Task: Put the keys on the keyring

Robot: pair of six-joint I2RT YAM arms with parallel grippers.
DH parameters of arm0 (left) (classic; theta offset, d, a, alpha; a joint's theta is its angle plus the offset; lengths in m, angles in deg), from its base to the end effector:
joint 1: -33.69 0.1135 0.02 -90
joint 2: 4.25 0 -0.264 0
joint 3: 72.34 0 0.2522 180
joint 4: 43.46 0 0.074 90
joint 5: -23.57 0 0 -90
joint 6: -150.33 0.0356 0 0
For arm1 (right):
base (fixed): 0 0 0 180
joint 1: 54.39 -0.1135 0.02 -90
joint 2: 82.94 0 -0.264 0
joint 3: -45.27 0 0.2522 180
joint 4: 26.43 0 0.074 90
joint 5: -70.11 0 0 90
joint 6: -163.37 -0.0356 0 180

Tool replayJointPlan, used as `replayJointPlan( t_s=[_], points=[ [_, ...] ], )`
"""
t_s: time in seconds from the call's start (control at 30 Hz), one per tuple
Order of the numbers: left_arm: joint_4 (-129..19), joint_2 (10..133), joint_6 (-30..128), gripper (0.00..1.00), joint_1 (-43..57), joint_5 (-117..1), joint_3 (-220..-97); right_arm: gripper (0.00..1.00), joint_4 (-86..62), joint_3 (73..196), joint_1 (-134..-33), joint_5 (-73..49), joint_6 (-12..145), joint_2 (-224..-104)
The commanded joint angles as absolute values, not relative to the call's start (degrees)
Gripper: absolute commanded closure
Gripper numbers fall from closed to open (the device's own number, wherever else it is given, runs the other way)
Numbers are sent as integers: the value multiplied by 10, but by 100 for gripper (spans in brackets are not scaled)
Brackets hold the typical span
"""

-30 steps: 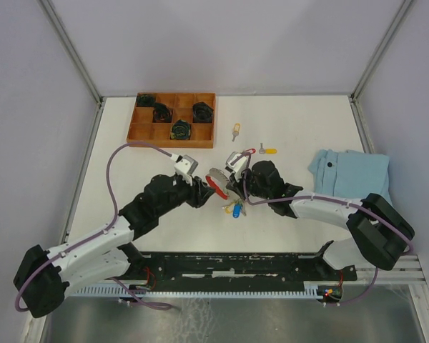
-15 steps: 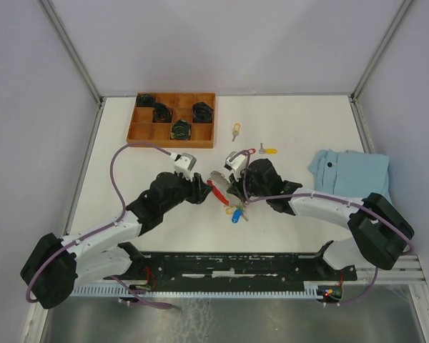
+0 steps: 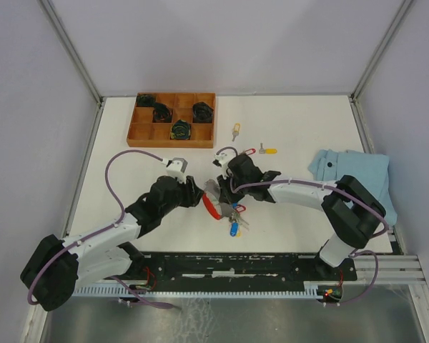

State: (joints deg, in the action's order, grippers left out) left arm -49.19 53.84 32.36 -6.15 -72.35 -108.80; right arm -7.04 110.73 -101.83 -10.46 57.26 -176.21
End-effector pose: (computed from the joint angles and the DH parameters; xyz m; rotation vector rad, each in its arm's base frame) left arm 0.1652 -0.1330 0.1944 0.1517 2.0998 -0.6239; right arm 0.2204 0.2487 0.1793 -0.7535 2.3873 0.6918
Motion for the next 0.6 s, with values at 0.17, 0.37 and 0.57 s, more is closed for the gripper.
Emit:
replayJointPlan(
  t_s=[0.17,0.37,0.57],
  points=[
    [-475,574,306,50,-60,-695,-1103,61,28,1158,-1034,-121,575,-1777],
    [-468,610,322,52,-60,-663,-1123,46,117,1186,-1030,-164,671,-1719],
    [-446,661,320,58,-60,-614,-1134,49,113,1212,-1004,-102,733,-1733]
  ],
)
